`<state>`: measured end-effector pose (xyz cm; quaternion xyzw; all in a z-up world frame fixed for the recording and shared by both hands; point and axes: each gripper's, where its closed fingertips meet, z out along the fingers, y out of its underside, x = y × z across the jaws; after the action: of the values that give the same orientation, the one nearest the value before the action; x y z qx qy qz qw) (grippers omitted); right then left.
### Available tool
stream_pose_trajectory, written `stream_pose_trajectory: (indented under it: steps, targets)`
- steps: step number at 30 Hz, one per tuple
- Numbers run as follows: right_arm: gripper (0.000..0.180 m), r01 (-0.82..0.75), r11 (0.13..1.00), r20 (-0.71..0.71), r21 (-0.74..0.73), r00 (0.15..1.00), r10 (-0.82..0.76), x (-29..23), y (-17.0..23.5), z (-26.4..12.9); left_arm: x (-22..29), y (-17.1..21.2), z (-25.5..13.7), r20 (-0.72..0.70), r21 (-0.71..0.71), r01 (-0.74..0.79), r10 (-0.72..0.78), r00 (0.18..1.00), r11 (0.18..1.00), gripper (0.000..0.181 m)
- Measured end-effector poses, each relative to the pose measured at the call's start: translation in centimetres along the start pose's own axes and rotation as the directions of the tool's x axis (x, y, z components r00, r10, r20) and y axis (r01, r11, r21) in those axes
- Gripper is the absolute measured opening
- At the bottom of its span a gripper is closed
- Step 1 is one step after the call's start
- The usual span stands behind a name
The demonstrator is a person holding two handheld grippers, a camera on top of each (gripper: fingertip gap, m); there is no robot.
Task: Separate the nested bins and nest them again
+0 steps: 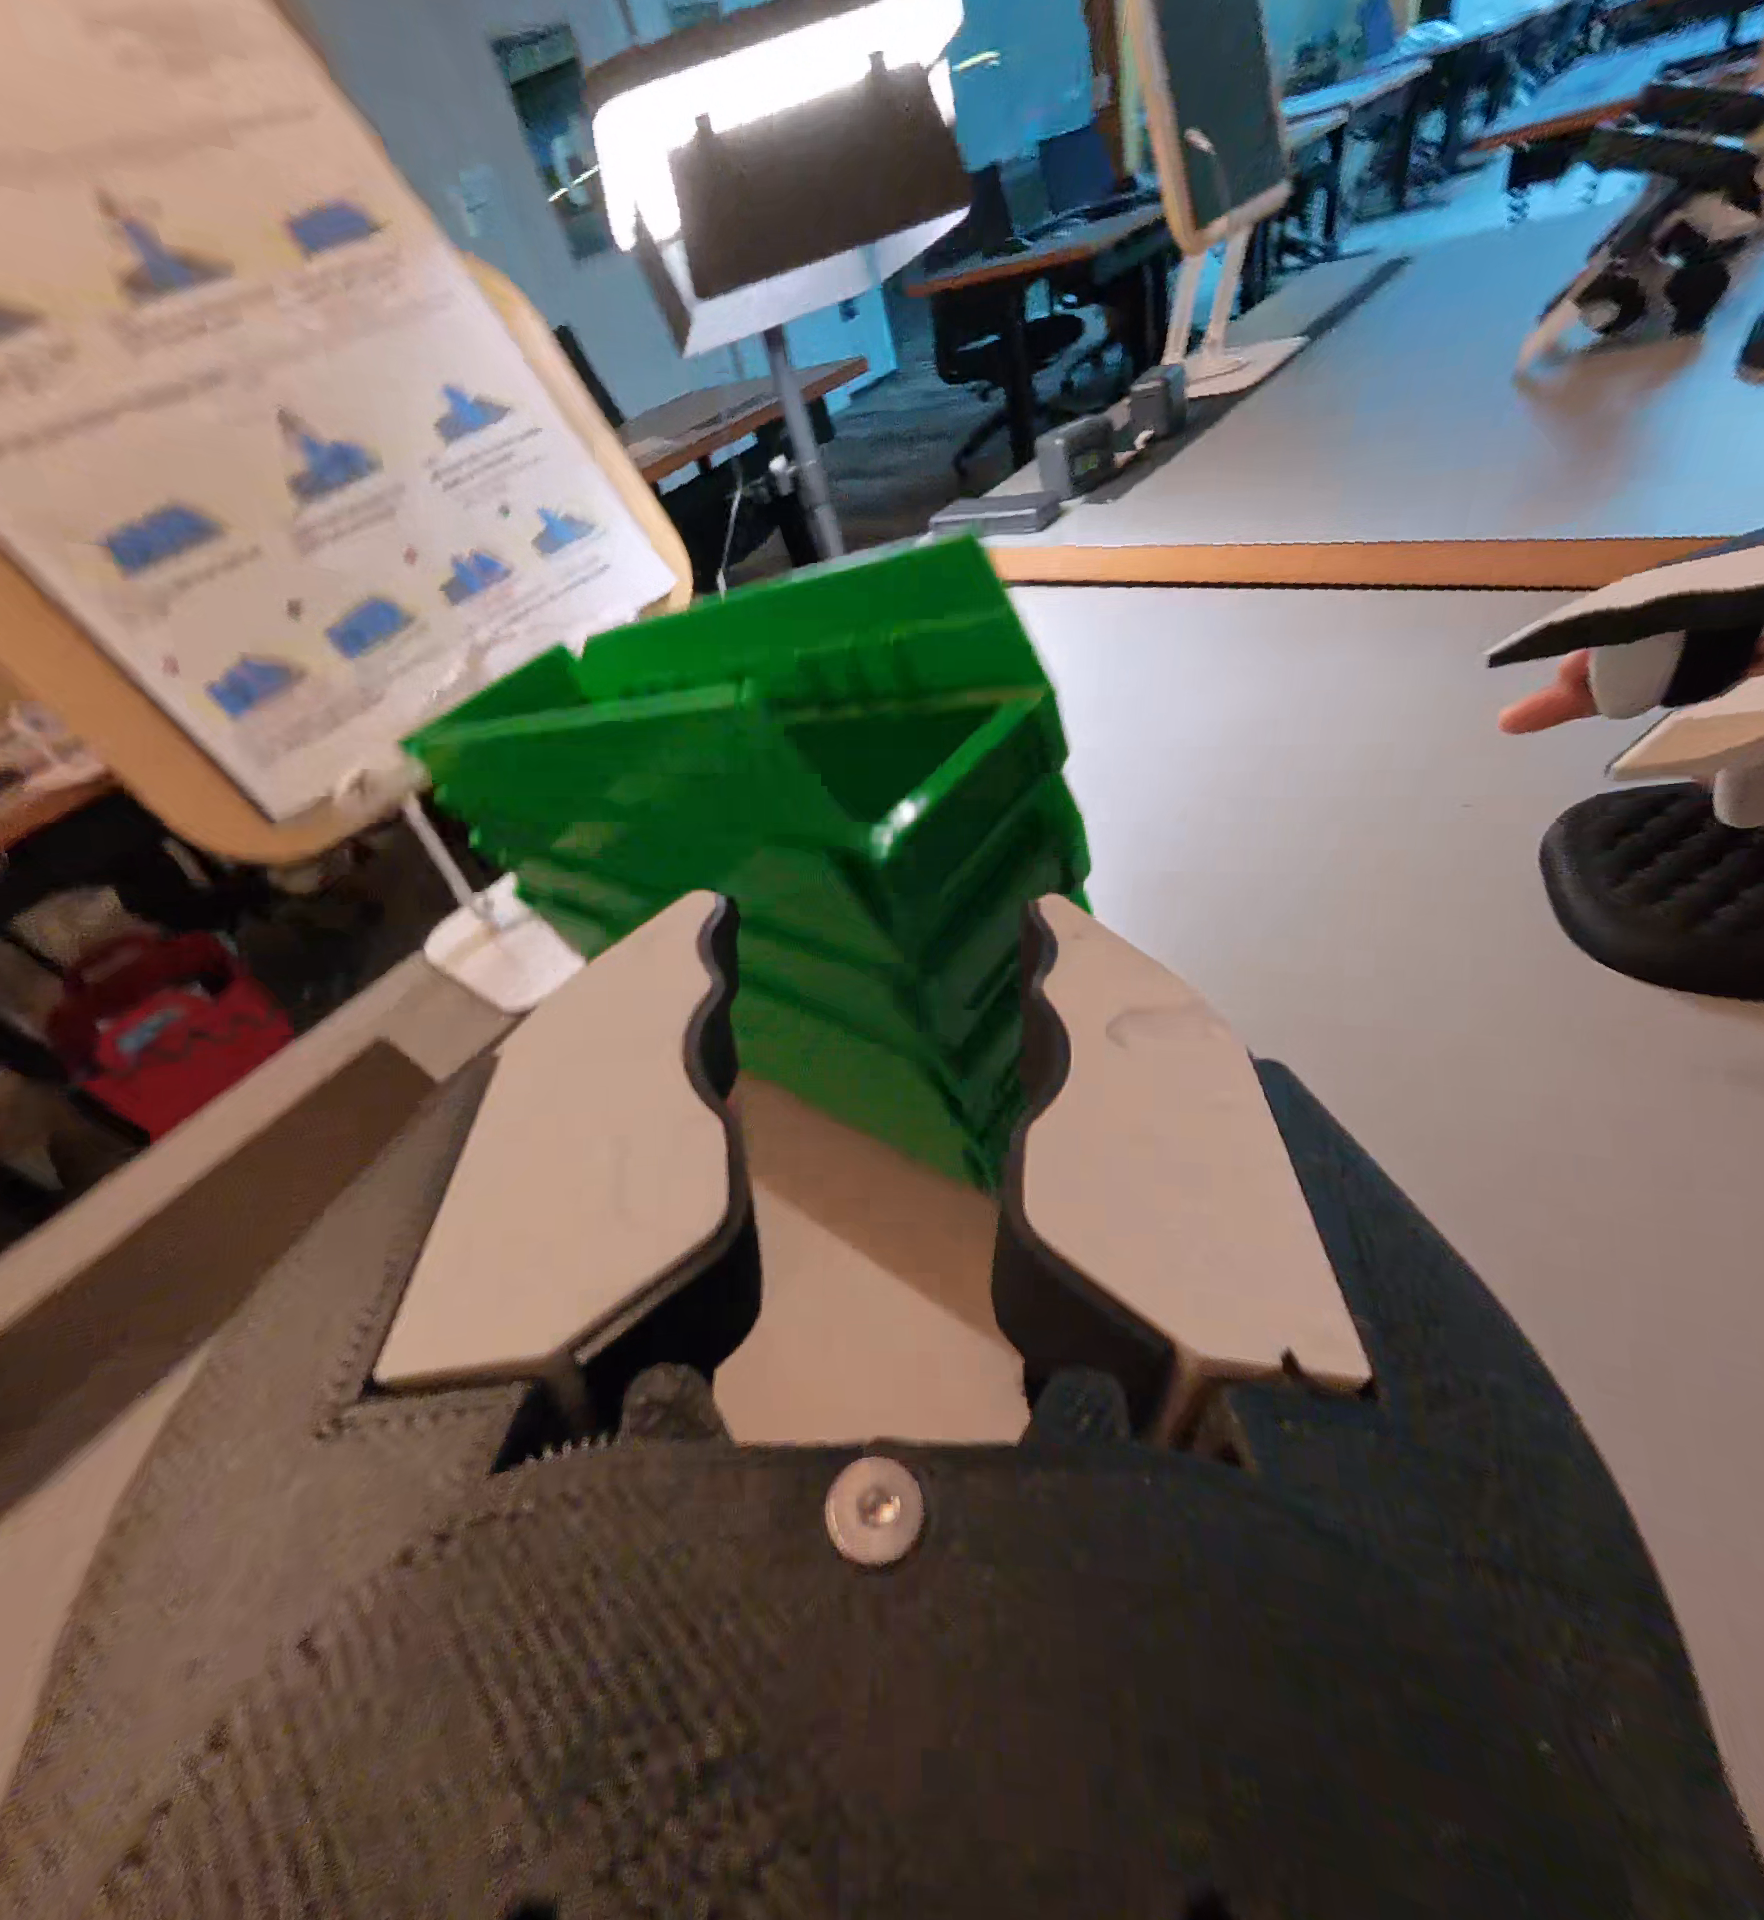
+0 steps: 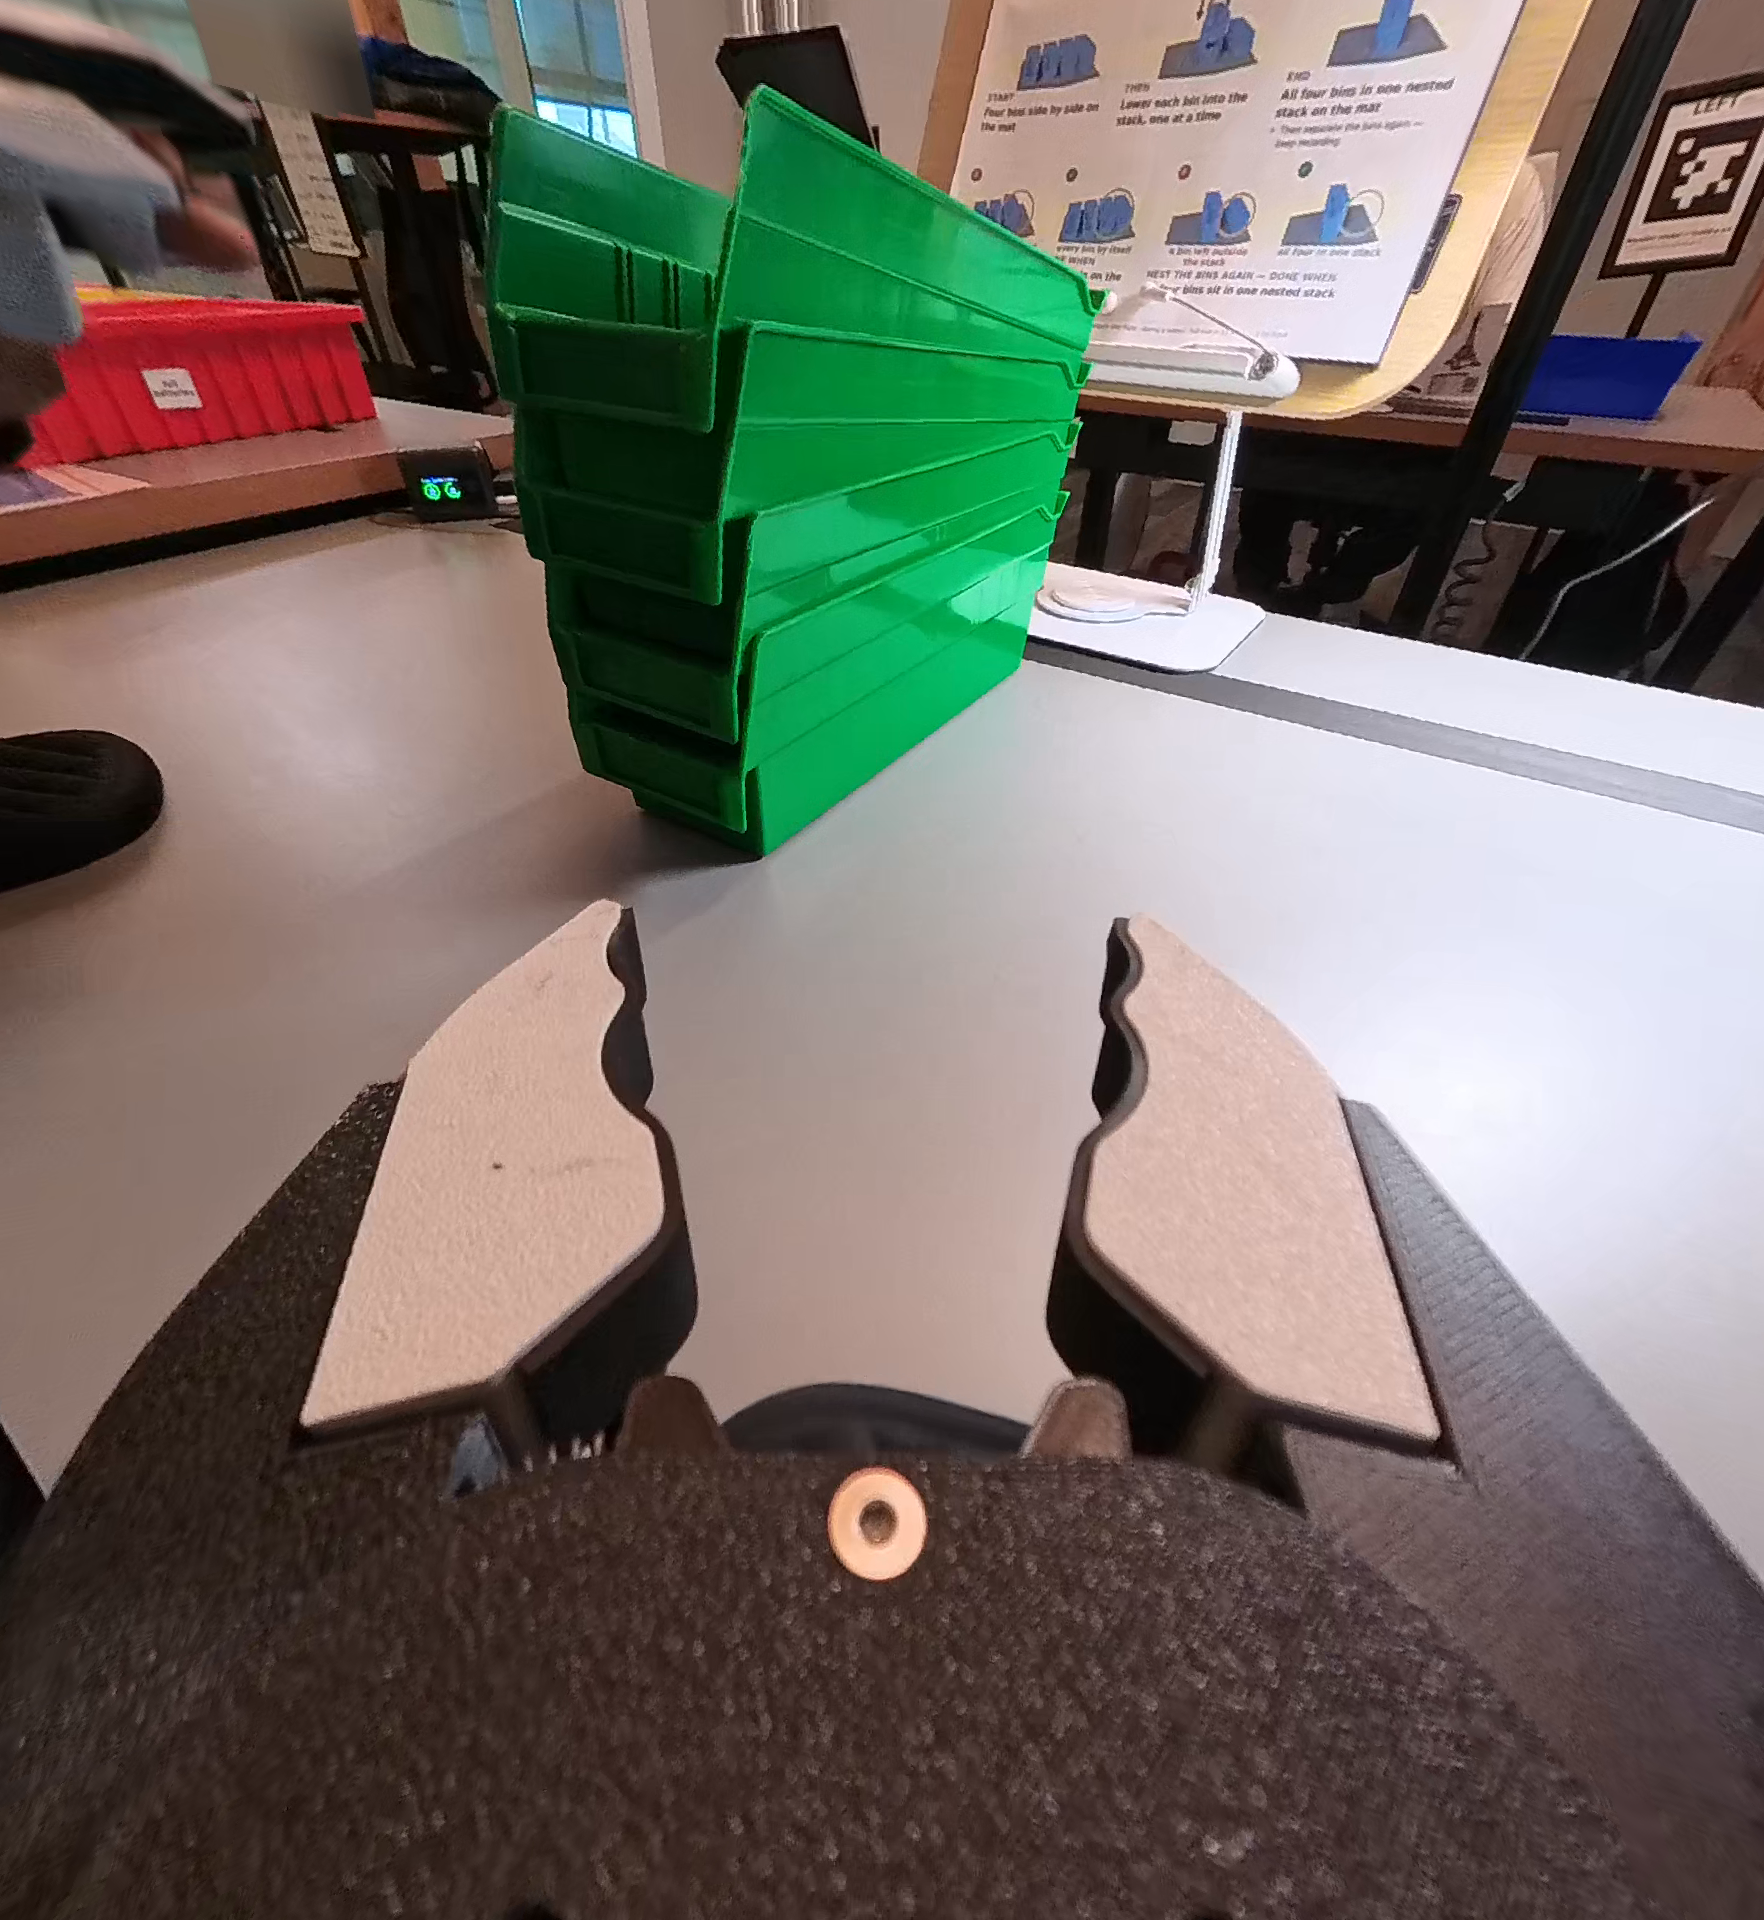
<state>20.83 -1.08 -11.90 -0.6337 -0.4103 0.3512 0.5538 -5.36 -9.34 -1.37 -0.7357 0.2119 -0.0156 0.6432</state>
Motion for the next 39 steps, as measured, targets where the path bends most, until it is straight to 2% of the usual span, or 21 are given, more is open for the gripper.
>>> stream_pose_trajectory:
  steps: [5,10,14,18,23,28,31,33,35,37,39]
  targets:
    - [0.083,0.036,0.999,0.001,-0.013,0.999,-0.036,-0.6,-0.2,0.7,-0.7,8.1,-2.4,0.074,-0.05,0.151,-0.147,0.986,0.987,0.054]
    - [0.081,0.063,0.998,0.029,-0.027,0.998,-0.062,-1.8,0.0,1.8,-1.2,14.3,-3.6,0.163,-0.06,0.233,-0.221,0.962,0.971,0.053]
    - [0.073,0.103,0.994,0.082,-0.033,0.992,-0.1,-3.6,0.2,2.9,-1.2,13.3,-3.8,0.164,-0.012,0.226,-0.221,0.961,0.974,0.052]
    - [0.055,0.316,0.948,0.139,-0.046,0.942,-0.307,-6.0,-1.5,4.4,-0.2,14.3,-2.9,0.136,-0.074,0.216,-0.205,0.969,0.974,0.054]
    - [0.045,0.581,0.813,0.172,-0.041,0.805,-0.567,-8.3,-5.4,7.7,0.0,14.2,-3.0,0.143,-0.073,0.196,-0.184,0.973,0.978,0.054]
    - [0.044,0.79,0.611,0.197,-0.051,0.608,-0.769,-9.4,-9.8,12.3,-0.2,14.2,-3.1,0.139,-0.068,0.214,-0.203,0.969,0.974,0.053]
    - [0.042,0.893,0.446,0.236,-0.059,0.446,-0.863,-10.3,-11.5,15.1,-0.2,14.2,-3.1,0.141,-0.067,0.209,-0.198,0.97,0.976,0.053]
    - [0.042,0.938,0.332,0.312,-0.104,0.347,-0.884,-10.6,-11.1,16.8,-0.2,14.3,-3.2,0.143,-0.071,0.208,-0.196,0.97,0.976,0.052]
    - [0.043,0.955,0.252,0.395,-0.156,0.294,-0.871,-10.6,-10.1,18.2,-0.3,14.3,-3.2,0.148,-0.074,0.203,-0.191,0.97,0.976,0.052]
    - [0.043,0.959,0.185,0.454,-0.213,0.265,-0.851,-10.0,-9.1,19.3,-0.3,14.2,-3.3,0.152,-0.073,0.196,-0.183,0.971,0.978,0.052]
    - [0.044,0.951,0.163,0.5,-0.263,0.279,-0.82,-9.5,-8.1,19.8,-0.3,14.2,-3.4,0.154,-0.073,0.19,-0.177,0.972,0.979,0.051]
